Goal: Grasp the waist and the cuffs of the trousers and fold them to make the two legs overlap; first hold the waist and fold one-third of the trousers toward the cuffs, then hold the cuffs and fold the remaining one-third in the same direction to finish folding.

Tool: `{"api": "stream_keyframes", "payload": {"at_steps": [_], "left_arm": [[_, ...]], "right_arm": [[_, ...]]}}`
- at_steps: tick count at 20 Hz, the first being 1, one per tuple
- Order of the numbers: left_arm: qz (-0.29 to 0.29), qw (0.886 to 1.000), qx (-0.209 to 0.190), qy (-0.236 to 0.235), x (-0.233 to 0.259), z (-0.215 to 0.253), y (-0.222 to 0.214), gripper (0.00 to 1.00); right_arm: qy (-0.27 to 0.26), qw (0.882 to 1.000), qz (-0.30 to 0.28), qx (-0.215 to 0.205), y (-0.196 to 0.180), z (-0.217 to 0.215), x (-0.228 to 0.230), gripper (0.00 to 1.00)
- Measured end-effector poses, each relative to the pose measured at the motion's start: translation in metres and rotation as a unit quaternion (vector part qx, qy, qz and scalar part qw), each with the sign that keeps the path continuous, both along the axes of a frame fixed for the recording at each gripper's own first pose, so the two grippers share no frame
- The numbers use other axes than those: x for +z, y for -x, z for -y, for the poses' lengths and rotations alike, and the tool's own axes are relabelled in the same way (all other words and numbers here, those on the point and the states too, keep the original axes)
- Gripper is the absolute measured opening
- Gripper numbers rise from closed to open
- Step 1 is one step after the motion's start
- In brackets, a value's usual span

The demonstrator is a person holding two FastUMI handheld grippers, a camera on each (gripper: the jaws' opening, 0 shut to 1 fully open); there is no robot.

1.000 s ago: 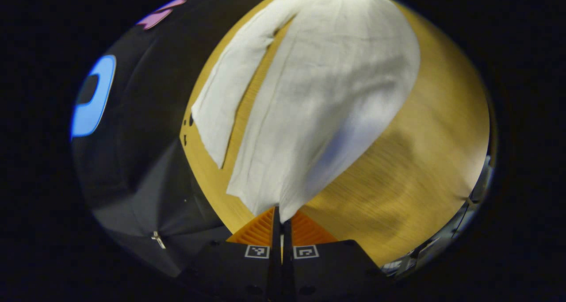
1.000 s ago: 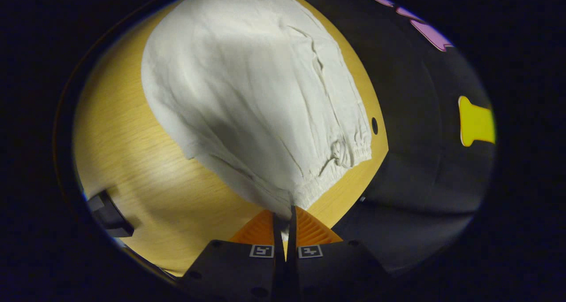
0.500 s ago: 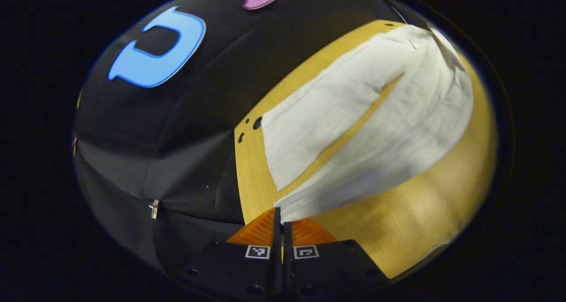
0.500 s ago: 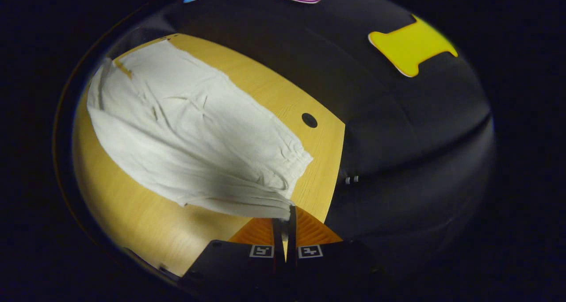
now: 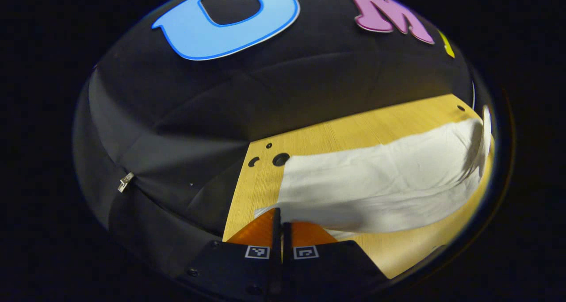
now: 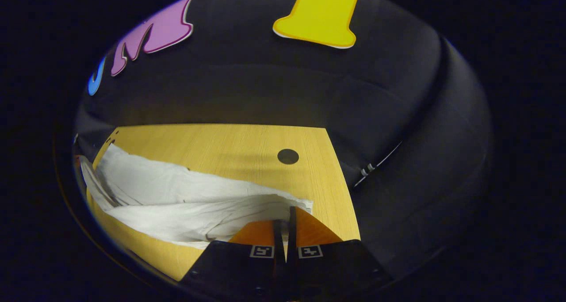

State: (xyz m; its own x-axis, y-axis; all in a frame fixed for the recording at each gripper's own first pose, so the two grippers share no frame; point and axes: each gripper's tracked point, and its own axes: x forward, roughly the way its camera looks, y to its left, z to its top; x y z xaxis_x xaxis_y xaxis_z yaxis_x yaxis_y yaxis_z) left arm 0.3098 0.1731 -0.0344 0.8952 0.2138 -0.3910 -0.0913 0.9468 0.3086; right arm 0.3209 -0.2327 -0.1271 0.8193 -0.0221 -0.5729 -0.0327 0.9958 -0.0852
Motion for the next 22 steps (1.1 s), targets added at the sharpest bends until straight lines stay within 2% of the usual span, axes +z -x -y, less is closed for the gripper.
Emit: {"api": "stream_keyframes", "payload": {"at_steps": [4,8,9,11,12,13,16,17,19,22], "left_arm": [[-0.034,0.996,-0.001,0.084,-0.024,0.000,-0.055,0.05],[-0.071,0.985,0.036,0.152,-0.065,0.002,-0.079,0.06],[-0.076,0.983,0.045,0.161,-0.074,0.001,-0.083,0.08],[-0.078,0.981,0.064,0.167,-0.082,-0.002,-0.084,0.14],[-0.072,0.980,0.069,0.175,-0.081,-0.003,-0.083,0.25],[-0.065,0.979,0.066,0.184,-0.077,0.000,-0.083,0.40],[-0.032,0.981,0.065,0.178,-0.056,-0.006,-0.078,0.85],[-0.017,0.982,0.069,0.174,-0.047,-0.010,-0.075,1.00],[0.019,0.981,0.069,0.182,-0.022,-0.007,-0.069,0.99],[0.055,0.979,0.064,0.184,0.004,-0.002,-0.058,0.98]], "right_arm": [[-0.024,0.999,0.003,-0.042,-0.030,0.006,-0.005,0.05],[-0.019,0.998,-0.022,-0.059,-0.044,0.008,-0.032,0.05],[-0.020,0.997,-0.027,-0.065,-0.048,0.008,-0.039,0.05],[-0.025,0.996,-0.033,-0.078,-0.051,0.009,-0.045,0.13],[-0.026,0.996,-0.034,-0.081,-0.050,0.009,-0.043,0.22],[-0.026,0.996,-0.033,-0.080,-0.048,0.008,-0.042,0.31],[-0.043,0.997,-0.007,-0.068,-0.044,0.003,-0.032,0.93],[-0.055,0.996,-0.001,-0.072,-0.041,0.002,-0.034,0.97],[-0.070,0.993,0.004,-0.099,-0.028,0.014,-0.033,0.99],[-0.065,0.987,0.018,-0.146,-0.009,0.040,-0.027,0.99]]}}
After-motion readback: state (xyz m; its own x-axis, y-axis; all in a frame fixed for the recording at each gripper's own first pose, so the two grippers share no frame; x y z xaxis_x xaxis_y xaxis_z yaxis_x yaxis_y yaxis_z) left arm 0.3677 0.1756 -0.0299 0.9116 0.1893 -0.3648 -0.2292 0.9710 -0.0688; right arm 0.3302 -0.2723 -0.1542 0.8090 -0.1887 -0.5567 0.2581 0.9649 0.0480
